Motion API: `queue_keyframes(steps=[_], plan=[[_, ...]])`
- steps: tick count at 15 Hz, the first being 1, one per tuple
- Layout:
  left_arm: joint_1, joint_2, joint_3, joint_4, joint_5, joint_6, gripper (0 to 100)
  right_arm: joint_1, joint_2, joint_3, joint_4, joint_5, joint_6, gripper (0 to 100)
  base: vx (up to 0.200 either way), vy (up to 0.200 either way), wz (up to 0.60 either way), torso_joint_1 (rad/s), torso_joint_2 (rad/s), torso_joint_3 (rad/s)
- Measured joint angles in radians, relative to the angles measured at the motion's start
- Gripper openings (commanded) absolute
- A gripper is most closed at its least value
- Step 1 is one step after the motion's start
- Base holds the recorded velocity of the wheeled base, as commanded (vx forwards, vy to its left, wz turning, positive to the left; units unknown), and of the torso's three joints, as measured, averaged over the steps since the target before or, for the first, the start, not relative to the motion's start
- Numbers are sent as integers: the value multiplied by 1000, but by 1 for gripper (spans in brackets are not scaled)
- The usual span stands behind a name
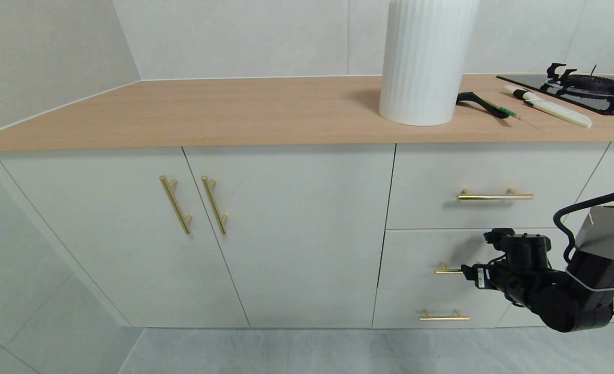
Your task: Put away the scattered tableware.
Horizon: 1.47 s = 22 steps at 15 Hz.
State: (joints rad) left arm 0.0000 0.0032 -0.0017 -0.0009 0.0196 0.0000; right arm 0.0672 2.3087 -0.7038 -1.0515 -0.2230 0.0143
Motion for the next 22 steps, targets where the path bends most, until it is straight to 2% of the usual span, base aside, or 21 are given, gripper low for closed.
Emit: queue_keyframes(steps=[6, 9, 12, 17, 19, 22], plan=[[0, 0, 0, 0, 0, 0, 100, 0, -16, 35, 14, 1, -14, 100, 0, 0, 0, 0, 0, 0], [0, 0, 0, 0, 0, 0, 100, 0, -74, 81, 85, 5, -68, 100, 0, 0, 0, 0, 0, 0], [0, 0, 0, 0, 0, 0, 100, 10, -233, 105, 269, 40, -74, 100, 0, 0, 0, 0, 0, 0], [0, 0, 0, 0, 0, 0, 100, 54, -647, 32, 782, 167, -43, 100, 0, 0, 0, 0, 0, 0], [0, 0, 0, 0, 0, 0, 100, 70, -733, -25, 817, 179, -34, 100, 0, 0, 0, 0, 0, 0], [0, 0, 0, 0, 0, 0, 100, 81, -690, -103, 818, 185, -29, 100, 0, 0, 0, 0, 0, 0]])
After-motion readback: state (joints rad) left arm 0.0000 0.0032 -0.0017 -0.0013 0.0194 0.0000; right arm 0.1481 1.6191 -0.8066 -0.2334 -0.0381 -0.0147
